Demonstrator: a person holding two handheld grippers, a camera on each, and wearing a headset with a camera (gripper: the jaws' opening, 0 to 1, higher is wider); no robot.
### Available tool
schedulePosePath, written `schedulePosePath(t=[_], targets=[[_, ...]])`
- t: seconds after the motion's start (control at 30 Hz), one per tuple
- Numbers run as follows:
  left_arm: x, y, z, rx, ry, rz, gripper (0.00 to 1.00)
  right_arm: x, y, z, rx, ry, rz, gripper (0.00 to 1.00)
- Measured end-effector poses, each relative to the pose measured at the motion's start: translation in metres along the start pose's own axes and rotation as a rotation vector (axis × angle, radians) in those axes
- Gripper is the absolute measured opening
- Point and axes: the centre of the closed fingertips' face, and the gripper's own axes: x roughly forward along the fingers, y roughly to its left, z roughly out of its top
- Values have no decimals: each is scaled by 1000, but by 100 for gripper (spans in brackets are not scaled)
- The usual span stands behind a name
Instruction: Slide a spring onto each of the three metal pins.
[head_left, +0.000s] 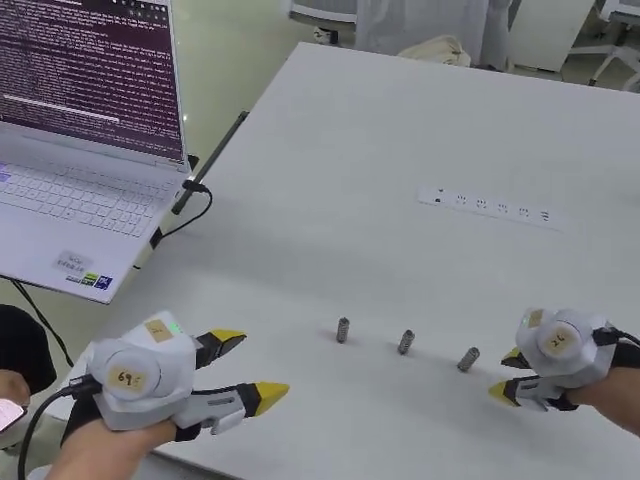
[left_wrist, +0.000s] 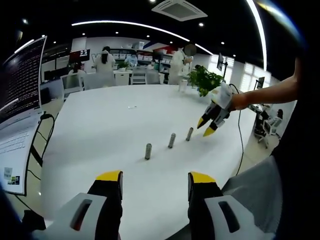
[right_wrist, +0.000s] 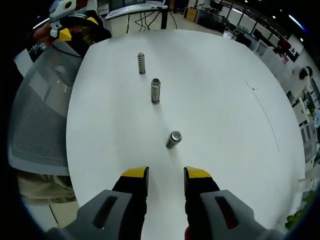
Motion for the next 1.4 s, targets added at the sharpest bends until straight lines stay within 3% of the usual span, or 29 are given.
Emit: schedulePosePath(t=[0.23,0.53,0.73,0.9,1.4], targets=[[5,-4,0,12,9,-20,47,-11,14,8,159,-161,-30,28],[10,-8,3,34,18,-43,47,-26,35,7,244,-237,-47,33],[12,-11,5,43,19,-58,47,-43,41,12,331,-330,-85,38],[14,-12,8,59,20,-70,48,-51,50,8,353,-341,-99,47],[18,-24,10,69,16,-104,50,-69,76,10,410,-420,-91,59]])
